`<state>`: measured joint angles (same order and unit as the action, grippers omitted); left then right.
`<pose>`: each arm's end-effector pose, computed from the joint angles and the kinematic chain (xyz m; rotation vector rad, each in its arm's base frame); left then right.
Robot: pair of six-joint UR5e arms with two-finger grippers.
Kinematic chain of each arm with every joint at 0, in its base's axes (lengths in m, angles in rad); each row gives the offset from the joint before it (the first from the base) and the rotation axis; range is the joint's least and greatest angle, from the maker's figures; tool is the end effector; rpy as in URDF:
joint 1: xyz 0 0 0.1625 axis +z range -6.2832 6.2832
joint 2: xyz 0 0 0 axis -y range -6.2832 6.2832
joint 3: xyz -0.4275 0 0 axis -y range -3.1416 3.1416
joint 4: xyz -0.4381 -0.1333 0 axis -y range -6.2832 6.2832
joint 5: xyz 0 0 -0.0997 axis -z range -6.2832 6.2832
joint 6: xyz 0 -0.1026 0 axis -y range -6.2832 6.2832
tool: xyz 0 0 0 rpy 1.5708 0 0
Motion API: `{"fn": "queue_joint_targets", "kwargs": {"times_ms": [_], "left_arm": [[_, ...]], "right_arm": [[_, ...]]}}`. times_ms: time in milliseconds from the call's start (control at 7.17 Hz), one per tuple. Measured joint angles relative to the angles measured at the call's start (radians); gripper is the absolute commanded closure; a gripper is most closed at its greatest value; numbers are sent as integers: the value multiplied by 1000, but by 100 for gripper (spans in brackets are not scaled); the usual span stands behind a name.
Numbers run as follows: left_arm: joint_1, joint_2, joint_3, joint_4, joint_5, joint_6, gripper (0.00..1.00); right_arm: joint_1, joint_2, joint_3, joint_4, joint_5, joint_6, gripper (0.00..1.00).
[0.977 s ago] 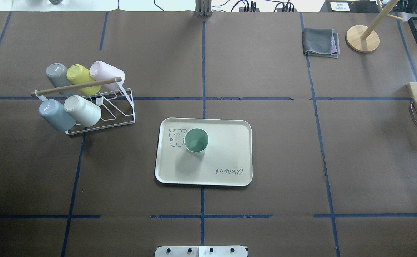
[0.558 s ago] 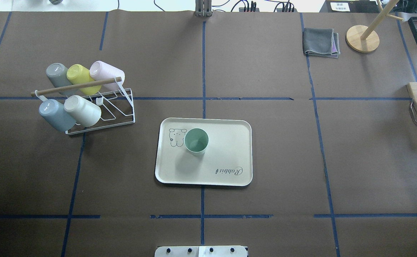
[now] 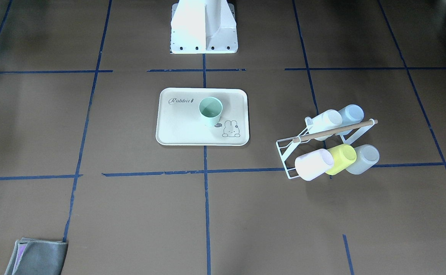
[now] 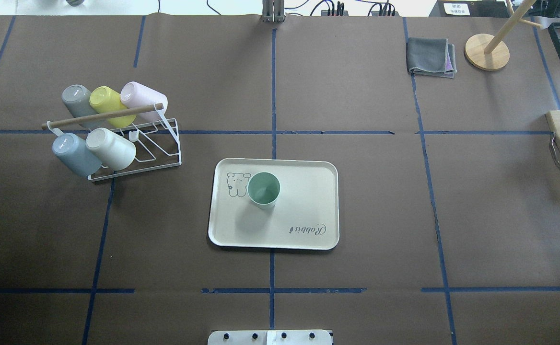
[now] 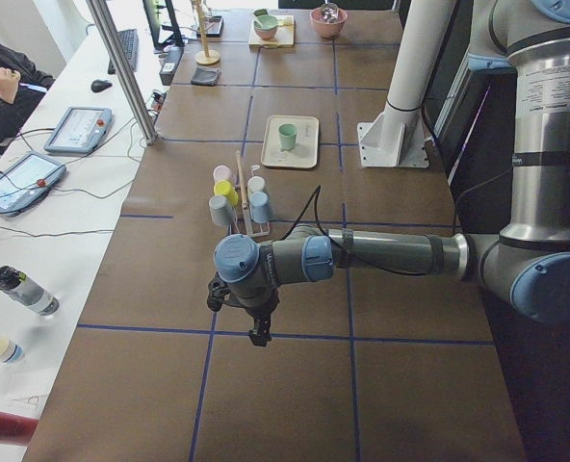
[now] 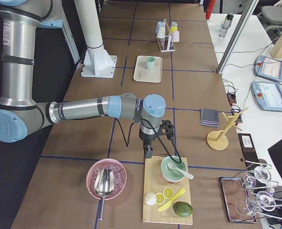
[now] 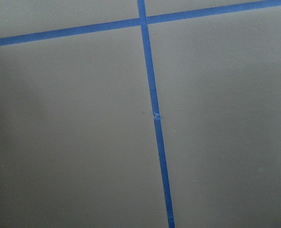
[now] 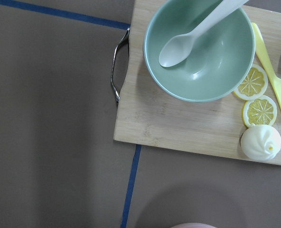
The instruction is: Pick up and place green cup on tray
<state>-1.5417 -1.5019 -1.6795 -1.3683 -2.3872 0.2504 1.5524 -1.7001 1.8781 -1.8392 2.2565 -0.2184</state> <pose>-0.0441 -0.4968 0.6570 -0.0627 0.8278 0.1969 0.0597 -0.4694 0.5969 -0.0180 -0.6916 -0.1963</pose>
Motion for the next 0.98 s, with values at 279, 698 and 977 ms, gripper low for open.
{"fn": "queue_joint_targets", "kwargs": {"times_ms": [279,698,977], "left_arm": [[0,0,-1,0,-1,1,0],[1,-1,-2,-1,0,1,0],[2,-2,-2,-2,0,0,0]], "right_arm": [[0,-2,-1,0,4,-1,0],[0,-5,-2,0,13,-1,0],[0,-6,-2,0,14,-1,0]]}}
